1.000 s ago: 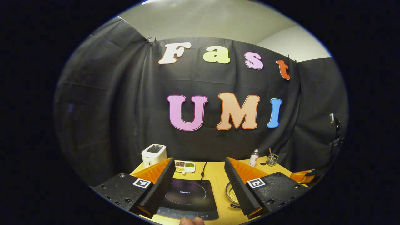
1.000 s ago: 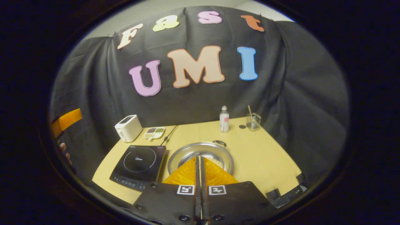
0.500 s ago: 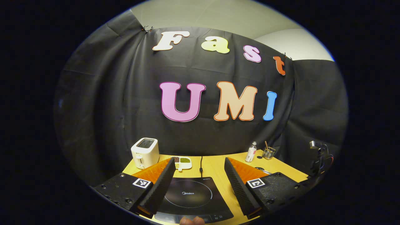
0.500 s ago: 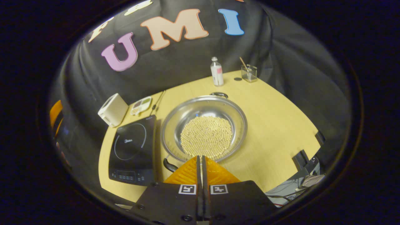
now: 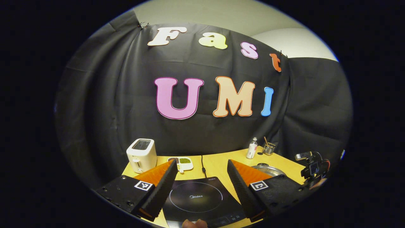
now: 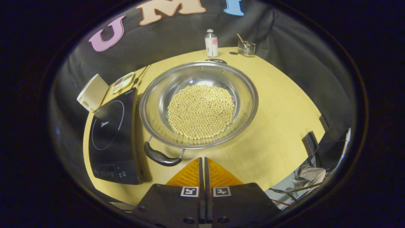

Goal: First push the handle of the pot to place it horizontally, then grasp the pot with both hands and set it on the induction cooktop.

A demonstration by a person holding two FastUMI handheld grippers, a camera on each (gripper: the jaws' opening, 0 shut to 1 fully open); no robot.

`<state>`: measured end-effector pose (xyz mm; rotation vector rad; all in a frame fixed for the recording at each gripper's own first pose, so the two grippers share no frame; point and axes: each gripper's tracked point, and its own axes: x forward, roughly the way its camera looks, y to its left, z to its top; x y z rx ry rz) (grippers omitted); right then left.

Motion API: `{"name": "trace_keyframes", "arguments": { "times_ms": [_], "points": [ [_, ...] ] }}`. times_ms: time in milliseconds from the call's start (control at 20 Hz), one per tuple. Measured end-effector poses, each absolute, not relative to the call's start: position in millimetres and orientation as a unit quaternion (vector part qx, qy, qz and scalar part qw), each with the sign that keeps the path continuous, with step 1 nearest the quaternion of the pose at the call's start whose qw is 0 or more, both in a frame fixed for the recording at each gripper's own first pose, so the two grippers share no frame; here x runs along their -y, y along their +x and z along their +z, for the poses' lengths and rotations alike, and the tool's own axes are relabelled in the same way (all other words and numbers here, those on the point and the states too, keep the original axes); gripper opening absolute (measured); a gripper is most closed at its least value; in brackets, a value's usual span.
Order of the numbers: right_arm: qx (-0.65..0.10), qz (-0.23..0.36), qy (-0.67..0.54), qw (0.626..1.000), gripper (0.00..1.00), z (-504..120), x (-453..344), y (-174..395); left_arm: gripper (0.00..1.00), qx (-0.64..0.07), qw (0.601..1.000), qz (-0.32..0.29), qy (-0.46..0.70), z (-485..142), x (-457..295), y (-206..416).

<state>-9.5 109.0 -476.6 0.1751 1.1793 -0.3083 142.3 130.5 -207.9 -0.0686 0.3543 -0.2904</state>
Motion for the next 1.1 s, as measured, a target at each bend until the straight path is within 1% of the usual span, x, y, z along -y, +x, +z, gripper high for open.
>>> {"name": "trace_keyframes", "arguments": {
  "times_ms": [100,200,250,300,500,750,800,850,1050,1100],
  "points": [
    [-0.556,-0.148,0.094,0.812,0.02,-482,-120,-3,0.96,-0.174,0.974,-0.145,-0.032,-207,-137,143],
    [-0.563,-0.143,0.081,0.81,0.02,-486,-126,-2,0.96,-0.175,0.973,-0.145,-0.032,-209,-140,144],
    [-0.565,-0.14,0.075,0.81,0.0,-486,-130,0,0.96,-0.177,0.973,-0.145,-0.033,-210,-142,144],
    [-0.565,-0.137,0.076,0.81,0.02,-485,-134,3,0.96,-0.178,0.973,-0.144,-0.034,-213,-144,144],
    [-0.567,-0.135,0.084,0.808,0.02,-486,-147,8,0.96,-0.185,0.972,-0.141,-0.039,-219,-152,143],
    [-0.567,-0.145,0.122,0.802,0.02,-487,-168,20,0.96,-0.189,0.971,-0.138,-0.044,-222,-157,145],
    [-0.566,-0.15,0.132,0.8,0.0,-488,-172,22,0.96,-0.189,0.971,-0.137,-0.045,-224,-158,144],
    [-0.566,-0.152,0.138,0.798,0.03,-489,-175,26,0.96,-0.189,0.971,-0.137,-0.045,-224,-158,145],
    [-0.566,-0.161,0.167,0.791,0.02,-491,-189,37,0.96,-0.191,0.971,-0.132,-0.051,-226,-161,147],
    [-0.566,-0.164,0.175,0.789,0.0,-492,-192,41,0.96,-0.192,0.971,-0.131,-0.05,-227,-162,147]
  ]
}}
